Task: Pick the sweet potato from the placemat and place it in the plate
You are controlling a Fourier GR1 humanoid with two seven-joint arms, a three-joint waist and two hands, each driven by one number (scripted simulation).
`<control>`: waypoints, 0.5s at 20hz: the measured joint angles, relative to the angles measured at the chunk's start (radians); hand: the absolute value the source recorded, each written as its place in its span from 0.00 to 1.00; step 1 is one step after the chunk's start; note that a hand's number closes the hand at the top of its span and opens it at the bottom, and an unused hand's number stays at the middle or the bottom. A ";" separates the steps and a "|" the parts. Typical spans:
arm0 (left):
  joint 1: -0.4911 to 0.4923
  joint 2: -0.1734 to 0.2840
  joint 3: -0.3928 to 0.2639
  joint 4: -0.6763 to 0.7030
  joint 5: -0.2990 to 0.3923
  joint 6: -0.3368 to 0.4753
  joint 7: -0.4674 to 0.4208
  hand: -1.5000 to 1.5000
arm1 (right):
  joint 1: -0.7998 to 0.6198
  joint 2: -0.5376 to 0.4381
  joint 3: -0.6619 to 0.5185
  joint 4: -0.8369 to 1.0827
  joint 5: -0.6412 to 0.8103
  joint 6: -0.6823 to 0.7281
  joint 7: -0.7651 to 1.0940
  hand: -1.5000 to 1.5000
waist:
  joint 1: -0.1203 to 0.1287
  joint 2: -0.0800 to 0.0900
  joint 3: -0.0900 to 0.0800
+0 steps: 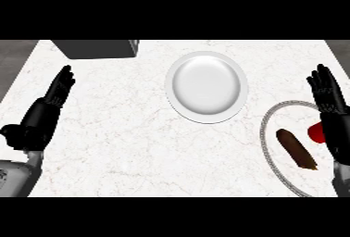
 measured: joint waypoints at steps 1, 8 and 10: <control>-0.006 0.001 0.000 -0.001 -0.003 -0.003 0.002 0.50 | -0.001 0.006 0.023 0.009 0.015 0.013 -0.013 1.00 | 0.004 0.001 -0.008; -0.060 -0.013 0.003 -0.020 0.018 -0.024 0.018 0.50 | -0.046 -0.145 0.328 0.013 0.339 0.177 -0.035 1.00 | 0.061 -0.006 -0.048; -0.063 -0.020 0.004 -0.019 0.031 -0.028 0.025 0.50 | -0.058 -0.208 0.386 0.029 0.501 0.154 -0.027 1.00 | 0.059 -0.007 -0.049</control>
